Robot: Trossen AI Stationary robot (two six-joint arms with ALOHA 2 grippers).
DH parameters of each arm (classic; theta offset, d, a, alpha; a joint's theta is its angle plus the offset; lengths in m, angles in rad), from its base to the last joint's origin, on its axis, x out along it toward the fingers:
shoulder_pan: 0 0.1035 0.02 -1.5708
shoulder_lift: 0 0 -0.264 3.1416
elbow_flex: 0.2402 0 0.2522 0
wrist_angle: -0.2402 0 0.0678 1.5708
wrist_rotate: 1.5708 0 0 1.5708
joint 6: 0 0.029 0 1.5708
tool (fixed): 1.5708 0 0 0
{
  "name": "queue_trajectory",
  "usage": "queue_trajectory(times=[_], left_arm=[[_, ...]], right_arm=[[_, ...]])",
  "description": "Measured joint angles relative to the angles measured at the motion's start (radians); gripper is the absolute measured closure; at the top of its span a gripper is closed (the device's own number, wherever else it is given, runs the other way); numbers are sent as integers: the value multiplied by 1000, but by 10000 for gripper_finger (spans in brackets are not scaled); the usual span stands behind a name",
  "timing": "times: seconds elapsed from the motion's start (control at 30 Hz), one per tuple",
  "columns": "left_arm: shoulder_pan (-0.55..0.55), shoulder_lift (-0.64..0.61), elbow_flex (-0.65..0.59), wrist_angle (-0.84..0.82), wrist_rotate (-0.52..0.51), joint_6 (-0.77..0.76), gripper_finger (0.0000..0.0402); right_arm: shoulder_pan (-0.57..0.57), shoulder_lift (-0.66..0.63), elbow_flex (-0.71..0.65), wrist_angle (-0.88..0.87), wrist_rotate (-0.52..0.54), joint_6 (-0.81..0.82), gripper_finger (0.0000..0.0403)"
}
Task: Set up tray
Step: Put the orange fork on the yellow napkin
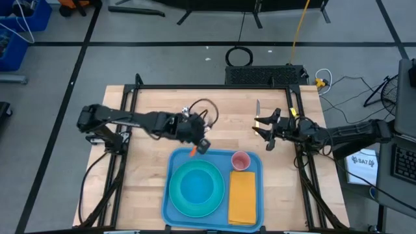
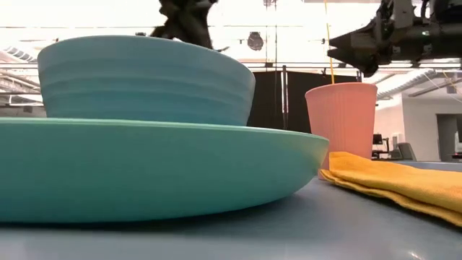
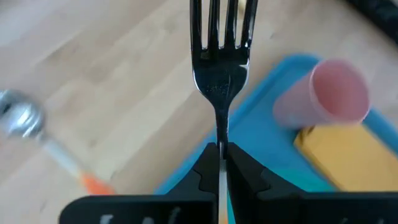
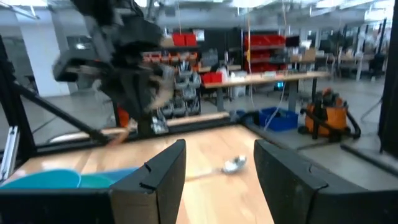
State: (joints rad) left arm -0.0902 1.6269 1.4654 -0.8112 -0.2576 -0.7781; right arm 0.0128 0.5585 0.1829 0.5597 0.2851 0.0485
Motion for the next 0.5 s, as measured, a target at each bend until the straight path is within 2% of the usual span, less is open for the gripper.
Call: queue_trajectory(times=[0.17, 0.37, 0.5], left_arm=[[70, 49, 0, 173, 48, 105, 392], [105, 97, 0, 294, 3, 207, 392], [115, 118, 0, 352, -5, 227, 392]], right_arm=[[0, 170, 0, 182, 9, -12, 220], [-3, 312, 1, 397, 83, -42, 220], [-31, 372, 47, 410, 81, -33, 220]])
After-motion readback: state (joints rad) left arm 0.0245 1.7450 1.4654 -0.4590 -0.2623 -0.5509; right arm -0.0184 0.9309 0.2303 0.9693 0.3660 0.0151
